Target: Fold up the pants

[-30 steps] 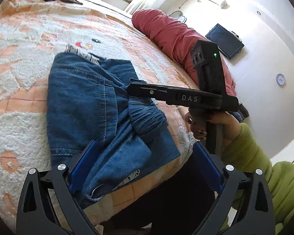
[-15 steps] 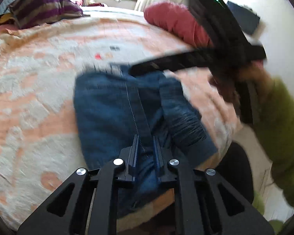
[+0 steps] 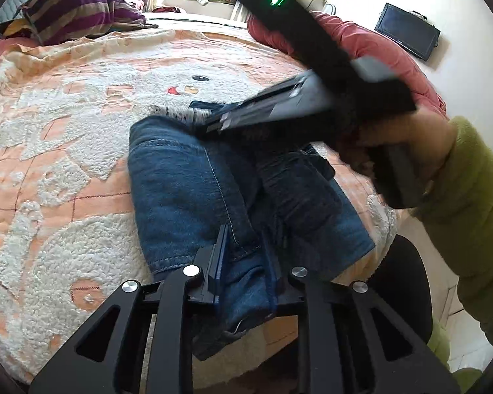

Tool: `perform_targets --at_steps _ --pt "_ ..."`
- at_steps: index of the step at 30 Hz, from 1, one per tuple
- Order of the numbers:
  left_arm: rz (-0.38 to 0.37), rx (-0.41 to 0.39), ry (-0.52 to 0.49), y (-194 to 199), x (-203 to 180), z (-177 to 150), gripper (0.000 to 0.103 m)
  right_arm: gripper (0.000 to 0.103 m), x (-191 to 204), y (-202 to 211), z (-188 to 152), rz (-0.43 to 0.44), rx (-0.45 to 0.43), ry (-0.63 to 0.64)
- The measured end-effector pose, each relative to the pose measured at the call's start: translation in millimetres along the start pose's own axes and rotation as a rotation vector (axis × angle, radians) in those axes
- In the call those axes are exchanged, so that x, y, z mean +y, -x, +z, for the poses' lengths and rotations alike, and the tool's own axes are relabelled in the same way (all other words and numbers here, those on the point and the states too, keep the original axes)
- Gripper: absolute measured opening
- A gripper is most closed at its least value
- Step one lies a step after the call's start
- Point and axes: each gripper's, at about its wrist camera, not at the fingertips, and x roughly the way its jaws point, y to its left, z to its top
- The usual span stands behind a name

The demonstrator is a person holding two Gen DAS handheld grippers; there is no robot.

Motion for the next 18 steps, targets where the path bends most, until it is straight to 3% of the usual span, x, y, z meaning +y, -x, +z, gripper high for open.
perform_targets --at_steps 3,7,11,14,17,18 --pt "-0.004 0.004 0.002 -4 1 2 0.02 0.007 -4 0 -1 0.003 -0.019 -0.036" --pt "-0.018 0.001 0.002 -2 1 2 0.021 0.024 -23 26 -5 0.026 -0.112 -0.159" --pt "-0.032 -0.026 0.015 5 5 3 0.036 0.038 -38 74 -23 0.053 -0.245 -0.25" --pt "-0.038 -0.065 0.022 17 6 4 0.061 0.05 -37 107 -44 0.046 -0.319 -0.255" --pt "0.018 -0.098 0.009 28 8 7 0.062 0.059 -29 131 -67 0.035 -0.365 -0.229" --pt "0.028 -0.099 0.013 31 9 10 0.068 0.061 -23 139 -79 0.023 -0.379 -0.212"
